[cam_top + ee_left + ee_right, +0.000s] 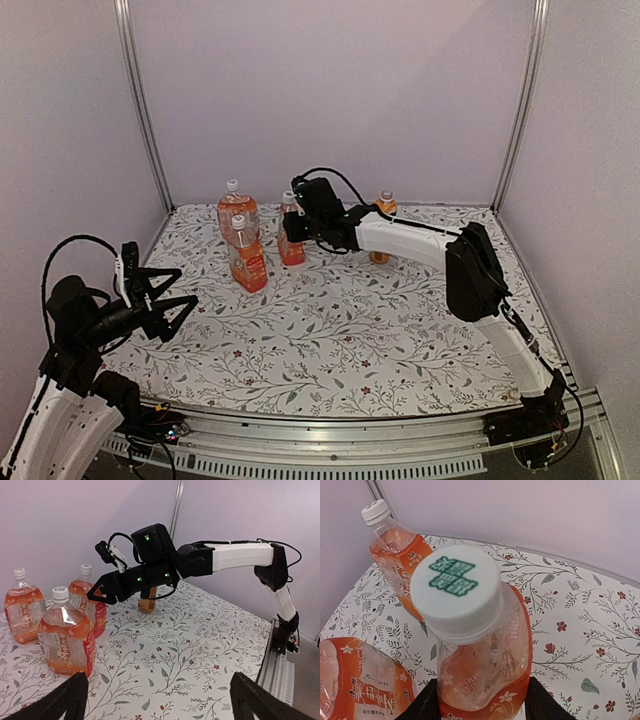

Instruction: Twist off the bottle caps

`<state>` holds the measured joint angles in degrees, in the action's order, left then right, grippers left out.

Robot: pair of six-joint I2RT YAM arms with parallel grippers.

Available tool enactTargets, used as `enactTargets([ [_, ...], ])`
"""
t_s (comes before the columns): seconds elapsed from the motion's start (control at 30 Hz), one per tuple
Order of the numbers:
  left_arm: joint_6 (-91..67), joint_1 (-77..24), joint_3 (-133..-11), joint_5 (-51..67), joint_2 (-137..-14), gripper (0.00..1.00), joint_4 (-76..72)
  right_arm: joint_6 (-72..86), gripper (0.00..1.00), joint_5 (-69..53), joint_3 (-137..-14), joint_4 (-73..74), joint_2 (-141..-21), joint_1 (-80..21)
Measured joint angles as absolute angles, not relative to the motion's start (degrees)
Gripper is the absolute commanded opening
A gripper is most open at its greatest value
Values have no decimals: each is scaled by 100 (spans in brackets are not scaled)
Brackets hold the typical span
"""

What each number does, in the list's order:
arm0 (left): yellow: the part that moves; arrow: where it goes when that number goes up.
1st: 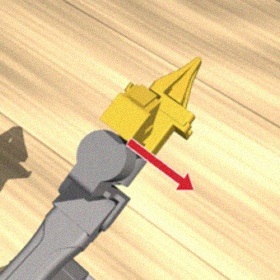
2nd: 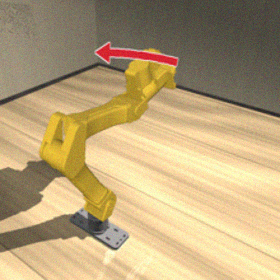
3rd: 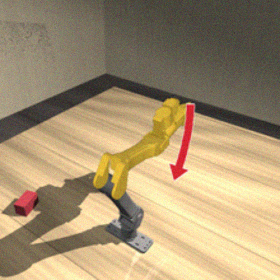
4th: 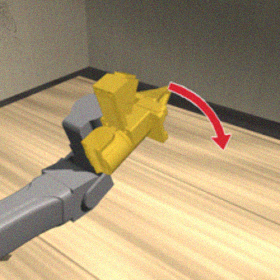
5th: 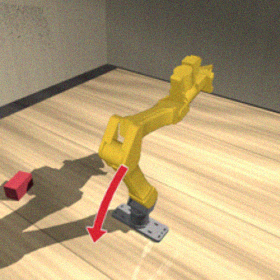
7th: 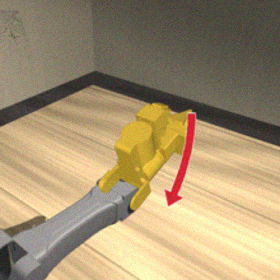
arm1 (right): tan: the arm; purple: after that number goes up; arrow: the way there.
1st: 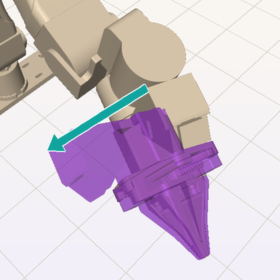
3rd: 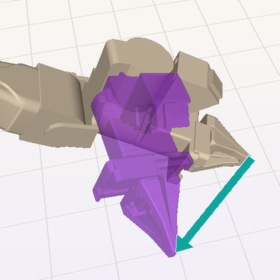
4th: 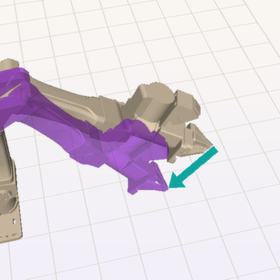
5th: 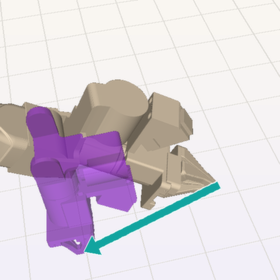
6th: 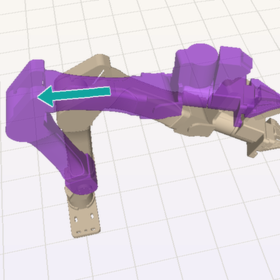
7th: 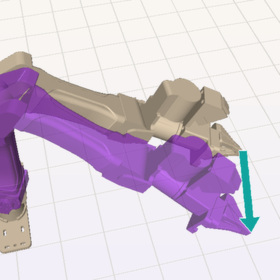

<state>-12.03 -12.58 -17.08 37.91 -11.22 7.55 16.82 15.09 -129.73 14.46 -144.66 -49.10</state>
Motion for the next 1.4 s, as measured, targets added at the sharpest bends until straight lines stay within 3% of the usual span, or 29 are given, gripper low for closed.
enactTargets([
  [0.33,-1201,-1251,-1708,3815,-1120,100,757,1463,4,1116,-11981,1391,-13572,-4919],
  [0.6,-1201,-1245,-1708,3885,-1111,100,755,823,2,539,-10541,1264,-11198,-5094],
  [0.83,-1197,-1243,-1708,4178,-1135,100,731,298,1,-816,-9443,1267,-9380,-5542],
  [1.2,-1199,-1271,-1756,5535,-1350,98,690,-314,0,-1925,-9485,2475,-9647,-6812],
  [1.4,-543,-1540,-2606,5655,-1697,94,1542,-427,0,-2110,-9653,2738,-9966,-6941],
])
